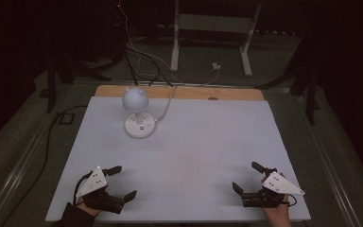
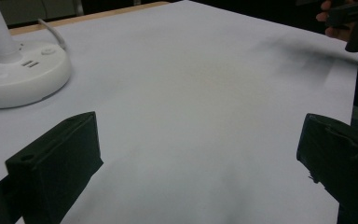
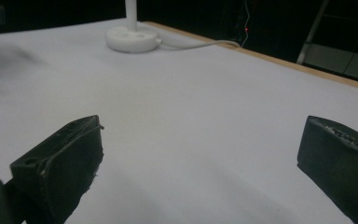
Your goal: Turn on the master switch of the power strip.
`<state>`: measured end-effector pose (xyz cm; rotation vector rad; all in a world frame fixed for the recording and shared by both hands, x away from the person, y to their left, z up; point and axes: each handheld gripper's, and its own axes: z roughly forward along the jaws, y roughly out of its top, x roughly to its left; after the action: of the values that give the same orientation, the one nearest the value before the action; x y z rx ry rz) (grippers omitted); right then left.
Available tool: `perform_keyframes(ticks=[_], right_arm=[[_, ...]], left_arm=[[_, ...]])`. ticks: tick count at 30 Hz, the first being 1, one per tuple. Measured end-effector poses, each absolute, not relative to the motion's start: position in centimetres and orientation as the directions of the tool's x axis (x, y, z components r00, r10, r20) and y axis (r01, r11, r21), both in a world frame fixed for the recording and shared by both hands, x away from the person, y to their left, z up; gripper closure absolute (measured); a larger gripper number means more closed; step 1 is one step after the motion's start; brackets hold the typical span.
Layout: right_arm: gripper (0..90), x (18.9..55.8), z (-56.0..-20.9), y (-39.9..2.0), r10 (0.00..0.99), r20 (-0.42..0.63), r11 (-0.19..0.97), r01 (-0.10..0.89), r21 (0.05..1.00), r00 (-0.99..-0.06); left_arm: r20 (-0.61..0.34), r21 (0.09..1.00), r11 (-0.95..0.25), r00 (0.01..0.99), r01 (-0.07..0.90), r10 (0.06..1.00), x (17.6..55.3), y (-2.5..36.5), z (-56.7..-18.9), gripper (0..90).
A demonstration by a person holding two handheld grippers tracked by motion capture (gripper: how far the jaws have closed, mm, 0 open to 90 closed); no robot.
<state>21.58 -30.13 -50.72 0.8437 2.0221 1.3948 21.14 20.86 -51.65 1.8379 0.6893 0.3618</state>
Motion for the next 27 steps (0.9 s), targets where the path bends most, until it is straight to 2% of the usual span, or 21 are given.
perform_keyframes(ticks=[8,27], right_arm=[[0.0,21.98,-50.80,-30.00,0.728,-0.046,0.288,0.244,0.926,-0.684],[0.0,21.98,-50.79,-29.52,0.734,-0.057,0.298,0.245,0.922,-0.676]], left_arm=[[-0.085,0.924,-0.244,0.782,0.294,0.618,21.19,20.77,-51.67,0.1],[-0.084,0.911,-0.272,0.785,0.310,0.613,21.55,20.60,-52.09,0.1]])
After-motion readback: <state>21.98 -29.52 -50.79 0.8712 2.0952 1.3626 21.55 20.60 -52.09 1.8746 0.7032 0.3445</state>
